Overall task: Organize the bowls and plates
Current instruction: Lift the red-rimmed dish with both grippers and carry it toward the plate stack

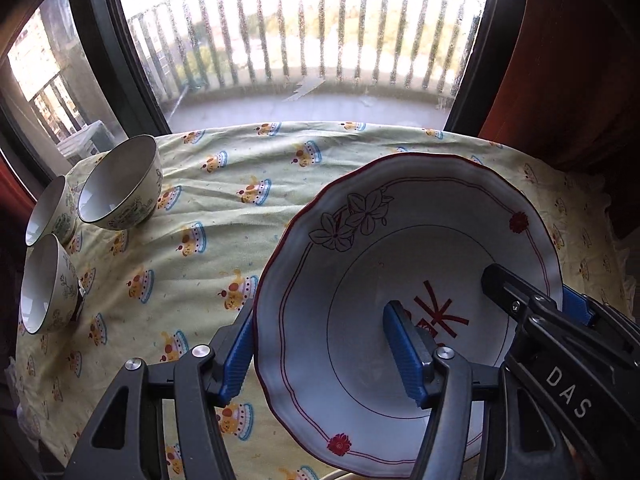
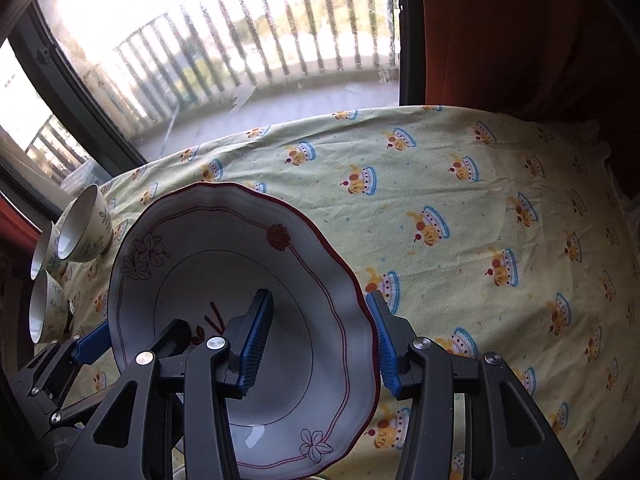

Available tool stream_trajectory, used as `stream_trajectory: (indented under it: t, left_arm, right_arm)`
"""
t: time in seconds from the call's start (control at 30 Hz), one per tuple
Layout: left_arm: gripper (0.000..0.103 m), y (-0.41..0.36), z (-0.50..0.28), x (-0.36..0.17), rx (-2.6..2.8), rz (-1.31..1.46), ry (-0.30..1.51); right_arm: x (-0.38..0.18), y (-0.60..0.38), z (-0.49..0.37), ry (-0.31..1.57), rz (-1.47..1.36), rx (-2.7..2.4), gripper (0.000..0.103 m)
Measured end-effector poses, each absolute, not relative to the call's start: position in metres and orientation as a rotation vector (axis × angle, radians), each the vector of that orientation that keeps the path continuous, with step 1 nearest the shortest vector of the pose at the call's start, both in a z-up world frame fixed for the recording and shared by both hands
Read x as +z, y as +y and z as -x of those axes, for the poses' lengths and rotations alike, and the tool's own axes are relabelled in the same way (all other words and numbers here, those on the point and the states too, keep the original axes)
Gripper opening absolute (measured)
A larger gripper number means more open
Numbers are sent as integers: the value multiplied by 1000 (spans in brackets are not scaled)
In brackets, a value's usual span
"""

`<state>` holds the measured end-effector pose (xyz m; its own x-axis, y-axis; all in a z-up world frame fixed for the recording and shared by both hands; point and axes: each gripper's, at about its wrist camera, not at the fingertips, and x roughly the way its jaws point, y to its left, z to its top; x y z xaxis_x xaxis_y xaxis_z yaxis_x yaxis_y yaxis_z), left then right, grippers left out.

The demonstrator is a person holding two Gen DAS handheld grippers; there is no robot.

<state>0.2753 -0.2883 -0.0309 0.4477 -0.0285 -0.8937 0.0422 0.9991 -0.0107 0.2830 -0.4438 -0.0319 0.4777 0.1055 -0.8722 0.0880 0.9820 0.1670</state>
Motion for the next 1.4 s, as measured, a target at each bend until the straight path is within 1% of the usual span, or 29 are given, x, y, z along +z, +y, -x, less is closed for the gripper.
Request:
stream_trajectory:
  t: [0.3,0.53,0.73,1.03,1.4]
  left_arm:
    - [63,-276,-252,2,-104,-38,1054]
    - [63,-264,-223,13,-157,-41,1032]
    - [63,-250,-196,13,-211,-36,1043]
    - [63,-249,-155,-5,-306,-50,1094]
    - [63,-272,-127,-37,-336,-81,1189]
  right_arm:
    - [6,-432,-254,1023,-189,-35,51]
    - [25,-417,-222,1001,-174,-77,51]
    - [30,-405,-189,1003,-169,-126,51]
    - [21,-398,-136,1039,-194,-222,51]
    - [-14,-416,-99,1132,-230,-281,51]
